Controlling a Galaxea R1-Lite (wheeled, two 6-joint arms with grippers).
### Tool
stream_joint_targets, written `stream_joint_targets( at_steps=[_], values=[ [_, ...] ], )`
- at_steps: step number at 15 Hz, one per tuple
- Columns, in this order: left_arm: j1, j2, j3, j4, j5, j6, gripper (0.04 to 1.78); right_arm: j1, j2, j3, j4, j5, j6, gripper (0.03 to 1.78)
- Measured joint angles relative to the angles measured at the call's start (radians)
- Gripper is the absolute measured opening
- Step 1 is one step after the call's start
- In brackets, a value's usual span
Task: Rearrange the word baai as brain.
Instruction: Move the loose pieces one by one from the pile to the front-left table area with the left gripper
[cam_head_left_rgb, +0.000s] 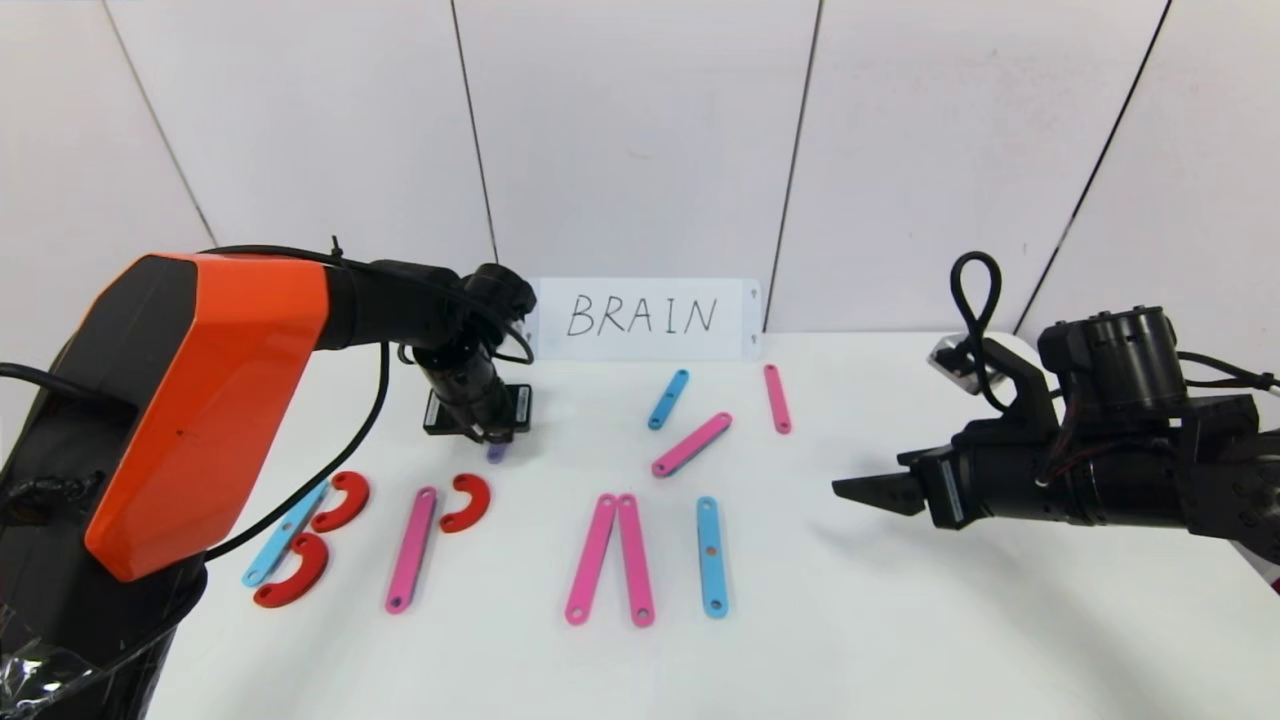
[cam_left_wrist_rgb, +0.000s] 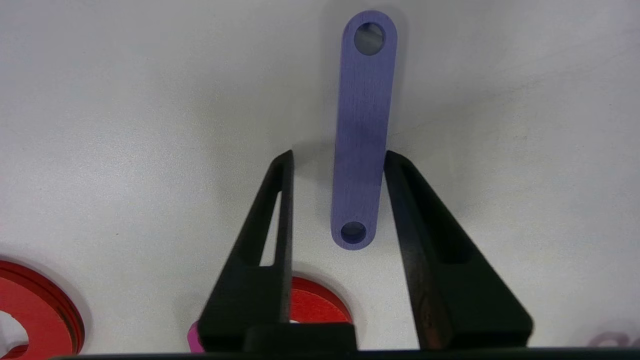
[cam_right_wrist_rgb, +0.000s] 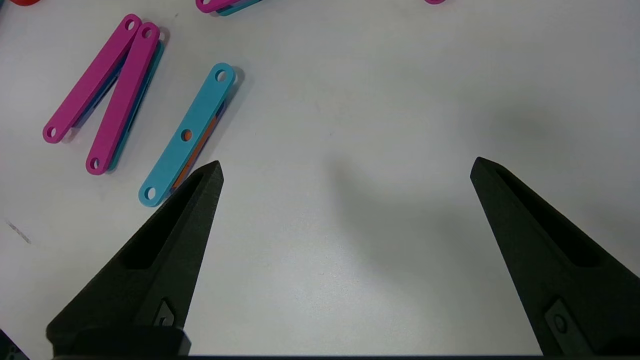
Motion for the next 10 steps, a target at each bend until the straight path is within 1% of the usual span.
stream_joint_targets(
  at_steps=[1, 2, 3, 10],
  values=[
    [0.000, 0.001, 0.000, 0.000, 0.000, 0.000, 0.38, 0.000, 0.000, 0.000, 0.000, 0.000, 0.000, 1.73],
    [0.000, 0.001, 0.000, 0.000, 0.000, 0.000, 0.30, 0.000, 0.000, 0.000, 0.000, 0.000, 0.000, 1.73],
    [0.000, 0.001, 0.000, 0.000, 0.000, 0.000, 0.27, 0.000, -0.001, 0.000, 0.000, 0.001, 0.000, 1.73],
    [0.000, -0.011, 0.001, 0.013, 0.000, -0.004, 0.27, 0.001, -0.001, 0.001, 0.000, 0.000, 0.000, 1.73]
  ],
)
